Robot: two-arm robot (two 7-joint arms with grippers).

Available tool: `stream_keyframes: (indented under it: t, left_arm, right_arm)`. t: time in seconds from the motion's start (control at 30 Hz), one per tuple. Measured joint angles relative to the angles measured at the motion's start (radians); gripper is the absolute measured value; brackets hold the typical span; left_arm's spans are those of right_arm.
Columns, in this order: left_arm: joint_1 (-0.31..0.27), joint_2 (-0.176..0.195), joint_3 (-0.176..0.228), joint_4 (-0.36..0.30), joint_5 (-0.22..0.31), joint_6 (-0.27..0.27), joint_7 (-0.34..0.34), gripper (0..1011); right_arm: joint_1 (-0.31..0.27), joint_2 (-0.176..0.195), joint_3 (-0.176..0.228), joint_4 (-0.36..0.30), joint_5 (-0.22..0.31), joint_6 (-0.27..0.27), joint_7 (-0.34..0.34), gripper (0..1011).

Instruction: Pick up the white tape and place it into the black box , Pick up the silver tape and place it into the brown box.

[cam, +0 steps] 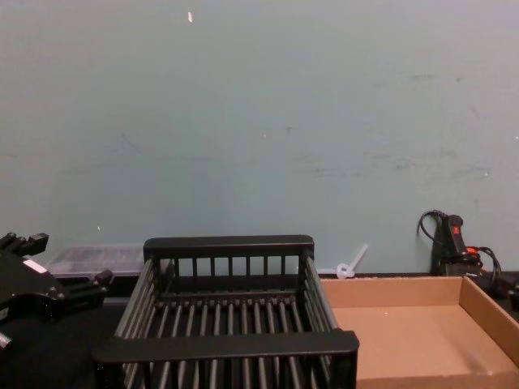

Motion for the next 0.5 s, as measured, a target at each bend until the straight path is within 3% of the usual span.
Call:
stream_keyframes:
  t: [0.37,0.5]
  left_arm:
    - [0.000,0.000,0.000,0.000,0.000,0.000,0.000,1001]
    - [0.000,0.000,0.000,0.000,0.000,0.000,0.000,1001]
  right_arm:
    - [0.000,0.000,0.000,0.000,0.000,0.000,0.000,1002]
    - [-0.004,0.000,0.017,-0.009,0.012,0.008,0.010,1002]
